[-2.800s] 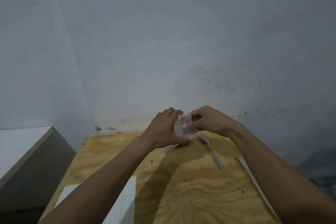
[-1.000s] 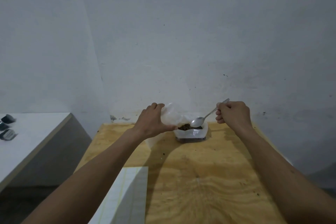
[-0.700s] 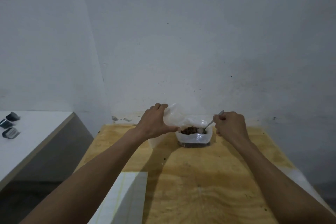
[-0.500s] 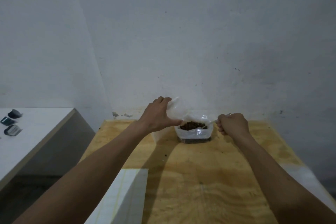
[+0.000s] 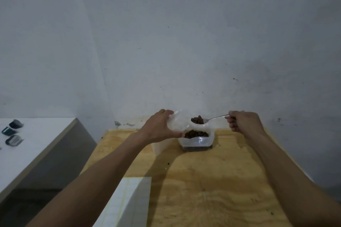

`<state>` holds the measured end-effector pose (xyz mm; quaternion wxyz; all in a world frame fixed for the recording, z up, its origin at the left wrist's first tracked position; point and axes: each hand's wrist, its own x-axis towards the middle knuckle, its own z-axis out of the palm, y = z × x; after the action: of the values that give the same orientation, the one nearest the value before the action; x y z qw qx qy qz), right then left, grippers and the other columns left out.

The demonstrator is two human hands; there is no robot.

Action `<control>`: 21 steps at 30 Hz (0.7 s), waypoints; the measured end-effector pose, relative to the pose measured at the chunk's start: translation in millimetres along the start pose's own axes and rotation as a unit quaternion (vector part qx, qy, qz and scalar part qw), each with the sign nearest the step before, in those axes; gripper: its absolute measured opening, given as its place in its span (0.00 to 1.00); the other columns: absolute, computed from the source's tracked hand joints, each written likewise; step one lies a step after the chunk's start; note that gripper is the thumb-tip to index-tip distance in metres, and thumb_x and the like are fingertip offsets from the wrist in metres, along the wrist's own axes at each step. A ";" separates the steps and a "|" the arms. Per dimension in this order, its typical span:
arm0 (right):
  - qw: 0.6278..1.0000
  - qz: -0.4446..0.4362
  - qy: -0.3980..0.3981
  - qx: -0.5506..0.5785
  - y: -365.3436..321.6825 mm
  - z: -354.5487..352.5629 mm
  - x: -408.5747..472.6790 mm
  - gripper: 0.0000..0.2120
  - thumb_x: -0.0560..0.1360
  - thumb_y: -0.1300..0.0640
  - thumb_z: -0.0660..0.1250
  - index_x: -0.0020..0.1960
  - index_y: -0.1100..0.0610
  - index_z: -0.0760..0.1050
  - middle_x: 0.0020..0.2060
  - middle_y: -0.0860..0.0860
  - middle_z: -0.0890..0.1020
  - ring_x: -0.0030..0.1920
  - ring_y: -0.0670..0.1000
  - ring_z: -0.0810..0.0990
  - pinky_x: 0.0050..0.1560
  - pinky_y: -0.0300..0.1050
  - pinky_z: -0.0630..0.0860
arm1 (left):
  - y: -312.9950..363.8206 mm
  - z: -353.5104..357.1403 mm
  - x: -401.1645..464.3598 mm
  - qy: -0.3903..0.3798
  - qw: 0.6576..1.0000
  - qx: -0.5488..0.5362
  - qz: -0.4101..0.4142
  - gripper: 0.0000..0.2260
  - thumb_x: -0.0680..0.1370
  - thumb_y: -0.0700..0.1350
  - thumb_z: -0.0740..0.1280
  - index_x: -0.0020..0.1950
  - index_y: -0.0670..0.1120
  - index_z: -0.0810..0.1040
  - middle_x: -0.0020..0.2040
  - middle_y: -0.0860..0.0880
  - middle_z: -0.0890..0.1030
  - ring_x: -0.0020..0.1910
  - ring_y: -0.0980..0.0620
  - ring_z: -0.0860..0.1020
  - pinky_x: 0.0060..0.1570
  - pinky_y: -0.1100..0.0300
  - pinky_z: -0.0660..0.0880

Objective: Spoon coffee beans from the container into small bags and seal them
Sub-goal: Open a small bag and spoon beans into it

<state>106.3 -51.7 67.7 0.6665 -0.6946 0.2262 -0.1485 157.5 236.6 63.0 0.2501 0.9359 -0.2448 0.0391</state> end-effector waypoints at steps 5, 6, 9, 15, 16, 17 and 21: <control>0.997 -0.059 -0.022 -0.042 -32.6 12.4 -16.0 0.11 0.79 0.60 0.67 0.40 0.64 0.80 0.30 0.55 0.79 0.25 0.48 0.74 0.26 0.40 0.72 | 1.2 -0.7 -6.9 -0.005 1.000 0.002 -0.001 0.45 0.68 0.65 0.78 0.78 0.46 0.67 0.70 0.48 0.73 0.66 0.48 0.73 0.63 0.53 0.72; 0.995 -0.077 -0.027 -0.065 -35.8 17.2 -21.7 0.12 0.78 0.59 0.67 0.39 0.63 0.81 0.31 0.55 0.81 0.26 0.48 0.75 0.28 0.41 0.73 | 1.8 -0.4 -8.0 -0.006 1.000 -0.001 -0.003 0.45 0.68 0.65 0.78 0.78 0.46 0.67 0.70 0.48 0.74 0.66 0.48 0.73 0.63 0.53 0.73; 0.978 -0.156 -0.038 -0.136 -39.4 34.3 -42.2 0.14 0.80 0.56 0.67 0.40 0.61 0.83 0.31 0.52 0.84 0.26 0.46 0.78 0.31 0.40 0.76 | 2.2 -0.3 -11.4 -0.006 1.000 -0.005 -0.008 0.44 0.68 0.64 0.78 0.77 0.46 0.68 0.69 0.48 0.75 0.65 0.49 0.74 0.61 0.55 0.73; 0.942 -0.259 0.009 -0.213 -43.9 43.6 -53.7 0.16 0.81 0.55 0.64 0.40 0.63 0.82 0.32 0.56 0.85 0.28 0.49 0.82 0.37 0.45 0.82 | -9.1 -2.1 -16.4 -0.006 0.999 -0.012 -0.040 0.43 0.68 0.64 0.78 0.76 0.45 0.69 0.69 0.47 0.75 0.63 0.49 0.75 0.55 0.57 0.72; 0.933 -0.271 0.018 -0.235 -42.0 40.4 -50.4 0.17 0.82 0.55 0.64 0.40 0.64 0.82 0.32 0.58 0.84 0.30 0.54 0.83 0.39 0.50 0.83 | -11.7 -2.1 -16.8 -0.008 0.999 -0.013 -0.044 0.43 0.68 0.64 0.78 0.76 0.45 0.69 0.69 0.47 0.75 0.64 0.48 0.75 0.57 0.56 0.72; 0.925 -0.279 0.028 -0.258 -37.8 36.3 -45.8 0.18 0.82 0.55 0.63 0.40 0.65 0.82 0.31 0.60 0.84 0.31 0.58 0.83 0.39 0.54 0.83 | -13.9 -1.8 -17.3 -0.010 0.999 -0.014 -0.047 0.43 0.68 0.64 0.78 0.76 0.45 0.68 0.69 0.47 0.75 0.64 0.47 0.75 0.58 0.55 0.73; 0.907 -0.258 0.055 -0.327 -7.3 21.4 -29.5 0.19 0.82 0.55 0.62 0.42 0.66 0.82 0.30 0.59 0.83 0.30 0.58 0.81 0.37 0.54 0.81 | -17.6 2.5 -18.4 -0.016 0.998 -0.007 -0.055 0.44 0.68 0.65 0.78 0.77 0.45 0.68 0.70 0.47 0.75 0.65 0.47 0.75 0.62 0.51 0.74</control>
<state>92.8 -18.1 76.3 0.3270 -0.8985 0.1111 -0.2711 149.7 256.7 49.3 0.2540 0.9468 -0.1976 0.0086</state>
